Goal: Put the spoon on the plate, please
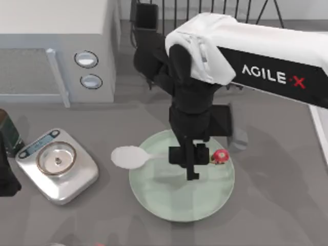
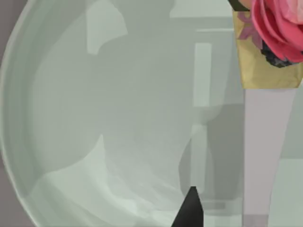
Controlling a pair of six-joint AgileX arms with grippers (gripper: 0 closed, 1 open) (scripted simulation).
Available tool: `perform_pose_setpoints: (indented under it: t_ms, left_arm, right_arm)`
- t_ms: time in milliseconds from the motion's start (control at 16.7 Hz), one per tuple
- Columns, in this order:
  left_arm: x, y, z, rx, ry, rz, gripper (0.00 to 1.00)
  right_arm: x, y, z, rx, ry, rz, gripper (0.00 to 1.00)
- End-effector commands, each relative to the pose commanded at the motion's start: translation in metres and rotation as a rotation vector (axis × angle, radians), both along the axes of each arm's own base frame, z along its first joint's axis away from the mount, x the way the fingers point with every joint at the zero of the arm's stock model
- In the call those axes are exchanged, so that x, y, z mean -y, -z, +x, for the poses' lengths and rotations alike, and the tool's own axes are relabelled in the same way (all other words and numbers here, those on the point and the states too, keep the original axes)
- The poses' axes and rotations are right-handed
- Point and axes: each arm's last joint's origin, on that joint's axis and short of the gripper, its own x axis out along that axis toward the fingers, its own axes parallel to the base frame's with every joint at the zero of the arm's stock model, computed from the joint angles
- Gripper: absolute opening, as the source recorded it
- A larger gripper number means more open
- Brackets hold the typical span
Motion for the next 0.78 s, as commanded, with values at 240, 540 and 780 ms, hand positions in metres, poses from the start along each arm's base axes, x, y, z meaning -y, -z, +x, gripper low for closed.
perform_pose_setpoints:
  t_ms: [240,540,780]
  left_arm:
    - [0.000,0.000,0.000,0.000,0.000,0.000,1.00]
    - [0.000,0.000,0.000,0.000,0.000,0.000,1.00]
    - [0.000,0.000,0.000,0.000,0.000,0.000,1.00]
  right_arm:
    - [0.003,0.000,0.004,0.017,0.014,0.003,0.00]
    - [0.012,-0.002,0.018,0.087,0.064,0.019,0.00]
    - [0.016,-0.003,0.026,0.134,0.089,0.040,0.00]
